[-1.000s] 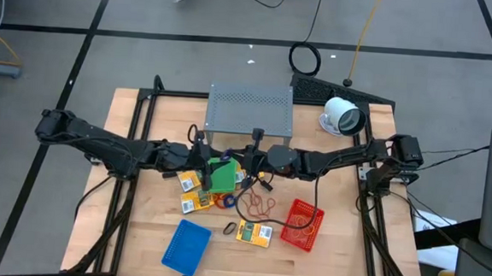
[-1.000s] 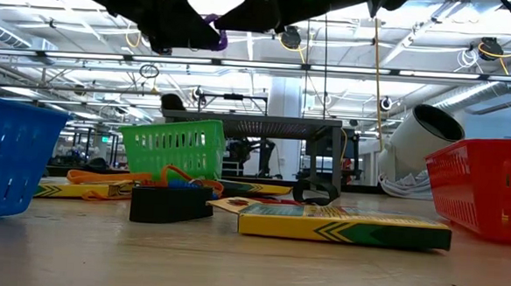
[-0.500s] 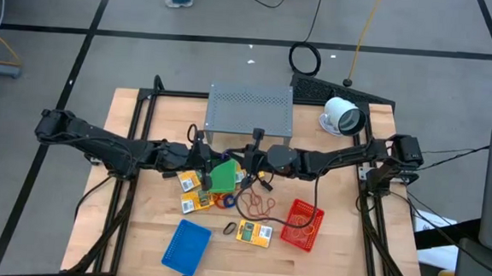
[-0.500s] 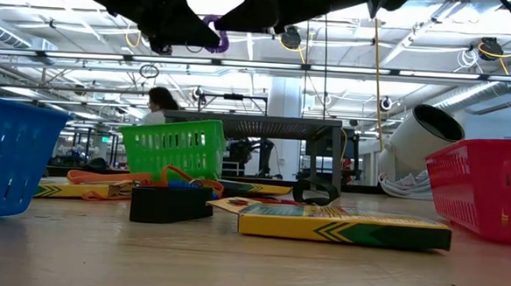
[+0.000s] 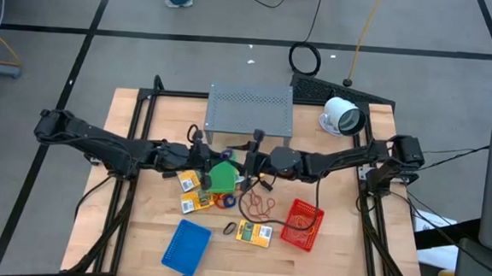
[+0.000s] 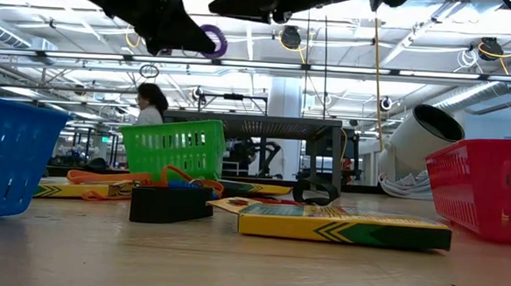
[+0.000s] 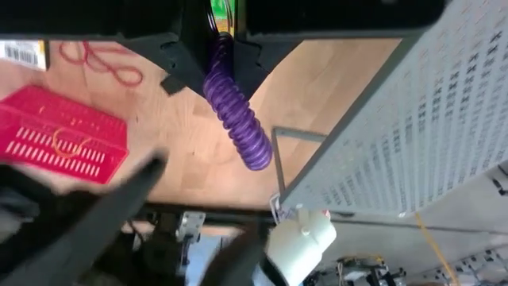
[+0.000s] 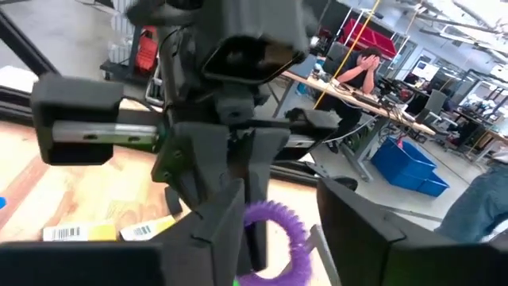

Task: Pick & Place Office Desk Supplies
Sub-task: Put the purple spring rubberband band into the blue bin

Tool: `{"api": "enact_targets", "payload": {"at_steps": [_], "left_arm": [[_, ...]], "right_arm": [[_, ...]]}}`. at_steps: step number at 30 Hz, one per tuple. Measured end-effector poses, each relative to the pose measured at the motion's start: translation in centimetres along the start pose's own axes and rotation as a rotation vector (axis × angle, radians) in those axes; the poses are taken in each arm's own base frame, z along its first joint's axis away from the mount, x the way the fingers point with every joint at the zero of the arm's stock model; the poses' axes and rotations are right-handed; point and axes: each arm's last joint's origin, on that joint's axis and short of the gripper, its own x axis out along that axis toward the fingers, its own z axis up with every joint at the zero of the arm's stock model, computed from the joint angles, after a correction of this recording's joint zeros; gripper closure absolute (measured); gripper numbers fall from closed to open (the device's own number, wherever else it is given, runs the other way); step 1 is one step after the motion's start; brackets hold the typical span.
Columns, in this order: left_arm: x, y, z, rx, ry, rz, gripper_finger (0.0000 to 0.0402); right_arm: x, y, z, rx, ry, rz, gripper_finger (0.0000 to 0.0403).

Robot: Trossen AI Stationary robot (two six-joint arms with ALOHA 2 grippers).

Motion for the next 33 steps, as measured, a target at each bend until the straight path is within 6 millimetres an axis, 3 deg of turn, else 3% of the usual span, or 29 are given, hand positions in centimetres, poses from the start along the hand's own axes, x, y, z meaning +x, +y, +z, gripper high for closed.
{"api": "enact_targets", "payload": {"at_steps": [6,12,21,27,33], "left_arm": [[-2.1,0.5,0.3,-0.026,0.035,-0.006,0.0383],[-5.7,0.4,0.6,-0.033,0.056,-0.110,0.0384],[-8.9,-1.8,0.4,-0.056,0.075,-0.330,0.0384],[-10.0,-3.3,0.4,-0.062,0.270,-0.328,0.0384],[-10.5,-6.2,1.6,-0.078,0.399,-0.354,0.0384]], "right_arm": [[-1.5,-0.6,1.8,0.014,-0.045,-0.005,0.0216],[-4.2,-1.8,3.7,0.040,-0.119,-0.017,0.0215],[-7.8,-2.5,1.9,0.131,-0.112,-0.034,0.0229],[-10.0,-2.7,0.1,0.252,-0.177,-0.035,0.0231],[-12.0,-2.4,-1.3,0.298,-0.266,-0.033,0.0232]]}}
